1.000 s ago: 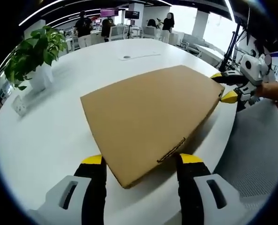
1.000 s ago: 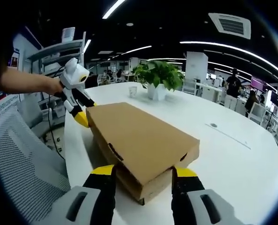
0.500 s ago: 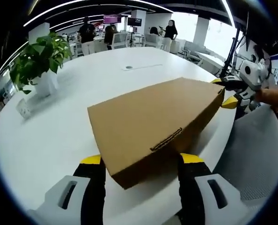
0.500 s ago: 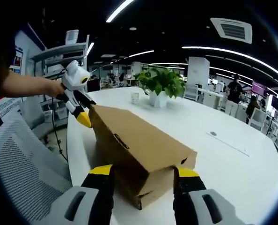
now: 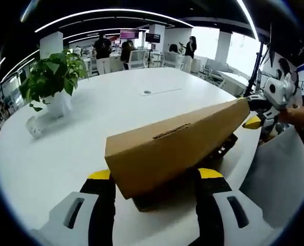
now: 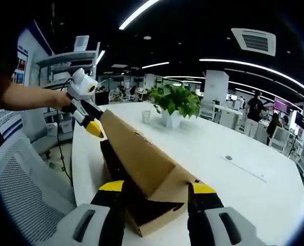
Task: Operate the shoe box by opening the lid, removing the specified soft item, and placing it in the target area until the item is outside and the box remains undamaged.
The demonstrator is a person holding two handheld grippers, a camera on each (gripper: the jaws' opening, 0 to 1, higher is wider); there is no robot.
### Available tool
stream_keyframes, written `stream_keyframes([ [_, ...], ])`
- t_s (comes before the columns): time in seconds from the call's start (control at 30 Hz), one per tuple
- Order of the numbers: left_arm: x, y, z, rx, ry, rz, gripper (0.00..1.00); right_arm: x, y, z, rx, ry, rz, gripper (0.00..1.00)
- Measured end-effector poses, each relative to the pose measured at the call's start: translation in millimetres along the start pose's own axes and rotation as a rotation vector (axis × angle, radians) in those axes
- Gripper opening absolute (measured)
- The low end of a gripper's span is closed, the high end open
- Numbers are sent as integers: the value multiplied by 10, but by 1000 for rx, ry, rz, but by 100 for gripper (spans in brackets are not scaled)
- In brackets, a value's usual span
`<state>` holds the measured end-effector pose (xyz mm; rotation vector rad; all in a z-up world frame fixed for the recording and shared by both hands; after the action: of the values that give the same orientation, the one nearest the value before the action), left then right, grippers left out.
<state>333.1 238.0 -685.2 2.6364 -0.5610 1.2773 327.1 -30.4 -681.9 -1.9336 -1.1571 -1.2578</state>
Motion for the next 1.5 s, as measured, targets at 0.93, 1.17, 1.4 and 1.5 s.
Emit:
stream_keyframes([
  [0.93, 365, -329, 69, 139, 89, -3, 28, 217, 337, -36, -101, 22, -35, 19],
  [1.17, 402, -412, 97, 171, 101, -17, 18, 235, 406, -38, -123, 25, -31, 13],
  [1.4, 456, -493, 172, 210, 103, -12, 10, 256, 467, -39, -144, 41, -15, 10],
  [1.5, 494, -549, 195, 252, 97, -22, 1, 257, 485, -36, -152, 50, -18, 9],
])
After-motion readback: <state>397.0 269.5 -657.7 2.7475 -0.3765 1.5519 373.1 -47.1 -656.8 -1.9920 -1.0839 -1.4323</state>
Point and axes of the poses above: the point that each gripper's makers call its tool centre point, and the gripper's own axes: z roughly forward along the fingers, y roughly to its right, x roughly out of its top, the point moved 4 cm from there along -z, roughly backward along the fingers, and after that the axes turned 11 degrees about x, right-handed, at the moved point
